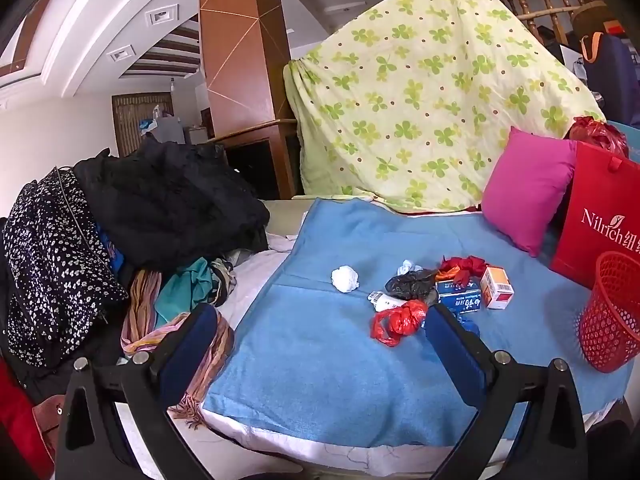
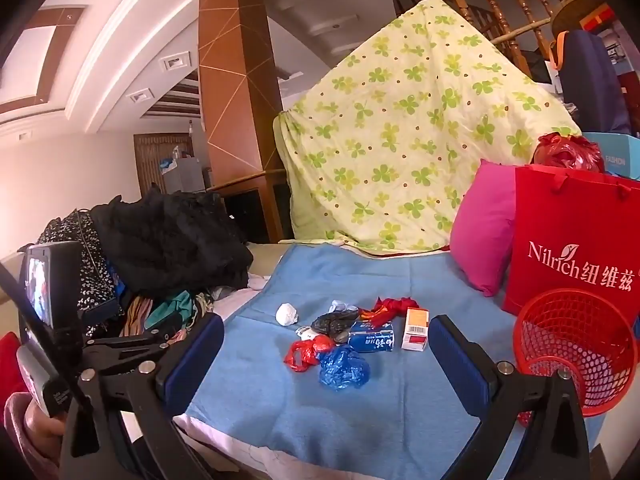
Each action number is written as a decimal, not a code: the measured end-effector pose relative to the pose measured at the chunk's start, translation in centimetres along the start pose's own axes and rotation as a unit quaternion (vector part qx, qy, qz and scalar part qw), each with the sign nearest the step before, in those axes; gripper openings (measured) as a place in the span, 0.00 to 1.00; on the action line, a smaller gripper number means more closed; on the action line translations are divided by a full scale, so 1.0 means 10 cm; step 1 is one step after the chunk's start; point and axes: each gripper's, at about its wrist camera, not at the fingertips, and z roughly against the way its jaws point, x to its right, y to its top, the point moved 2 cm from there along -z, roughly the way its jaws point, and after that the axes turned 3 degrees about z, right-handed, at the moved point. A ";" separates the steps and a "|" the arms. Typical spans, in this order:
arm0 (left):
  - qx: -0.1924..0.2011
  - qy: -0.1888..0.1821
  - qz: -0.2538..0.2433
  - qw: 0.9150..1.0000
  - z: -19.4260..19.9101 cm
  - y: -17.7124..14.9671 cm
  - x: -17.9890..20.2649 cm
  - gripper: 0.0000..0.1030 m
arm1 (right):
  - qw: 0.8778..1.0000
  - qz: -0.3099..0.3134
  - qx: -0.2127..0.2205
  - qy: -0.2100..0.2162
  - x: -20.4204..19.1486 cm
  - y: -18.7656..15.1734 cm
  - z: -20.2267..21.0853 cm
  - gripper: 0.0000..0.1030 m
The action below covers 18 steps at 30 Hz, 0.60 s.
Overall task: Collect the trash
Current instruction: 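Move both tools toward the trash pile on the blue blanket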
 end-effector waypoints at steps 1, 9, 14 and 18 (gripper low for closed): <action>-0.001 0.000 0.000 1.000 0.00 0.00 0.00 1.00 | 1.000 -0.002 -0.002 -0.001 0.00 0.00 -0.01 1.00; -0.005 -0.001 -0.001 1.000 -0.04 -0.04 0.01 1.00 | 1.000 -0.009 -0.011 0.001 0.03 -0.01 -0.09 1.00; -0.010 0.002 -0.001 1.000 -0.10 -0.03 0.01 1.00 | 1.000 -0.011 -0.014 0.003 0.02 0.01 -0.19 1.00; -0.013 0.003 0.000 1.000 -0.17 -0.02 -0.03 1.00 | 0.999 -0.027 -0.033 0.004 0.01 -0.02 -0.24 1.00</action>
